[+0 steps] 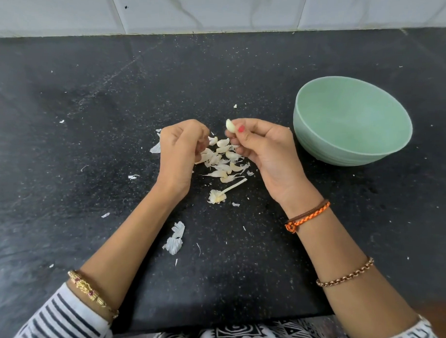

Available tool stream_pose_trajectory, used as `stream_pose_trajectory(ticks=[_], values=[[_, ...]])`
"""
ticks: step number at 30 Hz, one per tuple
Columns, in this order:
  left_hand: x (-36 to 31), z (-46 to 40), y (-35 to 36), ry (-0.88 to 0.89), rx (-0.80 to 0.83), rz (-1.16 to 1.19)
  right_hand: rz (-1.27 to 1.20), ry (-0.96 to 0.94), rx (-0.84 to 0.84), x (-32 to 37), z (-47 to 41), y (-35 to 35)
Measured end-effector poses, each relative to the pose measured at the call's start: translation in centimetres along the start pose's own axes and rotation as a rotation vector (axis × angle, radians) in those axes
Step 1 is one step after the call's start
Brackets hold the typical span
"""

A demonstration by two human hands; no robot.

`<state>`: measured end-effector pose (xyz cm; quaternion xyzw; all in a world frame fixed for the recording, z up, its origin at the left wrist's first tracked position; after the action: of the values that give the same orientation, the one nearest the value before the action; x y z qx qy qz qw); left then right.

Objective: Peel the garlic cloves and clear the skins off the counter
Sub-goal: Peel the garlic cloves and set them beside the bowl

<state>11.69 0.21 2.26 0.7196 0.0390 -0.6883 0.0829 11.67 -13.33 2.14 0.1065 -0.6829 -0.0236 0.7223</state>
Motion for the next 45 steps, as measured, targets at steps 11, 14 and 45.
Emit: stream_pose_trajectory(ticks=[11,14,45], values=[[-0.8,0.5,0.4,0.154,0.041,-0.121,0.018,0.021,-0.099,-0.3,-0.2,-1.0],[-0.5,0.5,0.8,0.151,0.074,-0.172,0.067,0.005,-0.097,-0.3,-0.2,-0.9],[-2.1,1.9,2.2,0.563,0.060,-0.735,0.967,-0.769,-0.349,5.2,2.4,-0.7]])
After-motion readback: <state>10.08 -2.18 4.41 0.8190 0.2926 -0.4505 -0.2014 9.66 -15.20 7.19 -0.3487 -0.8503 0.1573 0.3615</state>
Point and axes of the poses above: each hand's wrist, its own z-axis away from the middle knuckle, its own y-axis out of the palm, x = y × z, the point moved 9 cm from there along -z, towards the middle knuckle
